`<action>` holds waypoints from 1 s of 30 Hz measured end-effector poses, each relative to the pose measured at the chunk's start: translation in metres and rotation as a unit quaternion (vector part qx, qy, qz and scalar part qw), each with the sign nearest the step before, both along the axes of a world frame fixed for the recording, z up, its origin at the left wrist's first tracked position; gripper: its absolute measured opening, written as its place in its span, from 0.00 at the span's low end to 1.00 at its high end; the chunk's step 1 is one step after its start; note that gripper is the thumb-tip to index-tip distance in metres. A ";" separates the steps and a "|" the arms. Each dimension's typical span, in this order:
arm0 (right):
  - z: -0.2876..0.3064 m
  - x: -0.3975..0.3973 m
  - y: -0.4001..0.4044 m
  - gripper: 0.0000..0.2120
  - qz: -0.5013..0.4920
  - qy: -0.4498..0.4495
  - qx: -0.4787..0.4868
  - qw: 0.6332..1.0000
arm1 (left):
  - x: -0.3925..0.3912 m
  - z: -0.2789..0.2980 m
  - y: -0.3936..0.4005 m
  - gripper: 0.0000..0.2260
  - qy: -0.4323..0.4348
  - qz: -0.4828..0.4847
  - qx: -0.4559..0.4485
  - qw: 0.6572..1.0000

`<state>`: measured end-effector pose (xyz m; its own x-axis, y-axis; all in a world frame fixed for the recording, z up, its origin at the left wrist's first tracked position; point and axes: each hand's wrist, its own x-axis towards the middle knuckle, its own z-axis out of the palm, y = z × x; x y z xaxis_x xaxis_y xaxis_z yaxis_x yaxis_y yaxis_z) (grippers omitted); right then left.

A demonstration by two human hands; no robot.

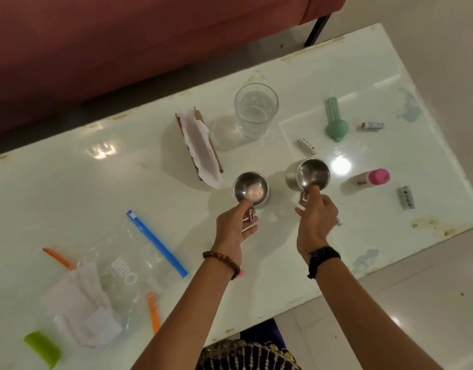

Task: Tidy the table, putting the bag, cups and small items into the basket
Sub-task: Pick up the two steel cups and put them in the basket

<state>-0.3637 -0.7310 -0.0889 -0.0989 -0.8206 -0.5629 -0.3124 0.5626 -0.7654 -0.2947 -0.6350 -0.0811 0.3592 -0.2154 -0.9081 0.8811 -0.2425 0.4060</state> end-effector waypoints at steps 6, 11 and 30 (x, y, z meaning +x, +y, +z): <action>0.026 0.003 0.065 0.11 0.072 -0.016 -0.092 0.993 | 0.011 0.012 0.050 0.06 -0.025 0.075 -0.019 0.997; 0.042 0.043 0.139 0.12 0.183 -0.043 -0.129 0.974 | 0.038 0.027 0.120 0.06 -0.055 0.147 -0.018 0.987; 0.098 0.254 0.550 0.14 0.460 -0.154 -0.053 0.873 | 0.194 0.119 0.580 0.04 -0.178 0.405 0.068 0.894</action>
